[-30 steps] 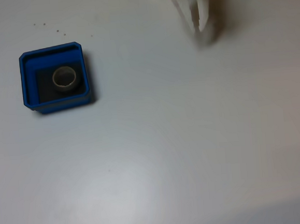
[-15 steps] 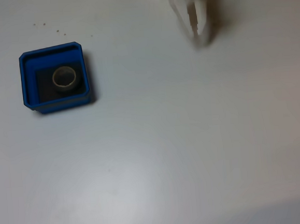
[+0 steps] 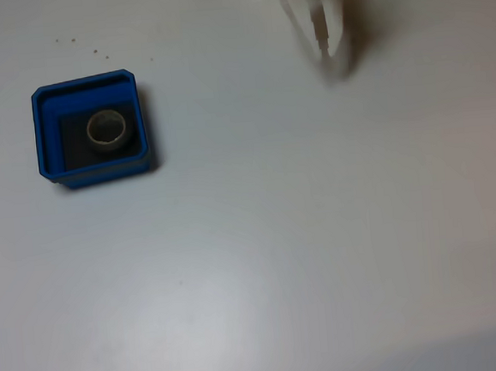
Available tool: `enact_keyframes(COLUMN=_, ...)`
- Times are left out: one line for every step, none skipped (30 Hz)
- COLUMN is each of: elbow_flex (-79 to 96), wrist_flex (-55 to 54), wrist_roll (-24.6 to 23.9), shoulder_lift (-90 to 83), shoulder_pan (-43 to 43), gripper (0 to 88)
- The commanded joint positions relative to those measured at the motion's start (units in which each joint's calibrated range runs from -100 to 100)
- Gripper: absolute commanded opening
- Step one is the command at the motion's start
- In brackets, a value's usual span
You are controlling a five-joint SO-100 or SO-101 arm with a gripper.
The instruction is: Pick the black tape roll and drop it in the blue box
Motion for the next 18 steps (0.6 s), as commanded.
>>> enact_keyframes(elbow_flex=0.72, wrist_flex=-8.24, wrist_roll=0.21, shoulder_lift=-0.69, shoulder_pan=0.62, gripper=1.4)
enact_keyframes(elbow_flex=0.72, wrist_flex=-10.39, wrist_roll=0.3, shoulder_lift=-0.69, shoulder_pan=0.62, gripper=1.4)
enact_keyframes(elbow_flex=0.72, wrist_flex=-12.12, wrist_roll=0.3, shoulder_lift=-0.69, shoulder_pan=1.01, gripper=1.4)
enact_keyframes(elbow_flex=0.72, wrist_flex=-13.52, wrist_roll=0.3, shoulder_lift=-0.69, shoulder_pan=1.5, gripper=1.4)
enact_keyframes(elbow_flex=0.72, wrist_flex=-14.59, wrist_roll=0.3, shoulder_lift=-0.69, shoulder_pan=1.99, gripper=1.4)
enact_keyframes(elbow_flex=0.72, wrist_flex=-15.42, wrist_roll=0.3, shoulder_lift=-0.69, shoulder_pan=2.28, gripper=1.4)
enact_keyframes(elbow_flex=0.72, wrist_flex=-15.83, wrist_roll=0.3, shoulder_lift=-0.69, shoulder_pan=2.67, gripper=1.4)
enact_keyframes(elbow_flex=0.72, wrist_flex=-16.08, wrist_roll=0.3, shoulder_lift=-0.69, shoulder_pan=2.87, gripper=1.4)
enact_keyframes(elbow_flex=0.72, wrist_flex=-16.16, wrist_roll=0.3, shoulder_lift=-0.69, shoulder_pan=2.96, gripper=1.4)
enact_keyframes(elbow_flex=0.72, wrist_flex=-16.16, wrist_roll=0.3, shoulder_lift=-0.69, shoulder_pan=3.06, gripper=1.4)
enact_keyframes(elbow_flex=0.72, wrist_flex=-16.16, wrist_roll=0.3, shoulder_lift=-0.69, shoulder_pan=3.06, gripper=1.4)
enact_keyframes(elbow_flex=0.72, wrist_flex=-16.24, wrist_roll=0.3, shoulder_lift=-0.69, shoulder_pan=3.06, gripper=1.4)
enact_keyframes(elbow_flex=0.72, wrist_flex=-16.24, wrist_roll=0.3, shoulder_lift=-0.77, shoulder_pan=3.06, gripper=1.4)
enact_keyframes(elbow_flex=0.72, wrist_flex=-16.24, wrist_roll=0.3, shoulder_lift=-0.77, shoulder_pan=3.06, gripper=1.4)
enact_keyframes(elbow_flex=0.72, wrist_flex=-16.24, wrist_roll=0.3, shoulder_lift=-0.77, shoulder_pan=3.06, gripper=1.4)
enact_keyframes(elbow_flex=0.72, wrist_flex=-16.24, wrist_roll=0.3, shoulder_lift=-0.77, shoulder_pan=3.06, gripper=1.4)
enact_keyframes(elbow_flex=0.72, wrist_flex=-16.33, wrist_roll=0.3, shoulder_lift=-0.77, shoulder_pan=3.06, gripper=1.4)
enact_keyframes(elbow_flex=0.72, wrist_flex=-16.33, wrist_roll=0.3, shoulder_lift=-0.77, shoulder_pan=3.06, gripper=1.4)
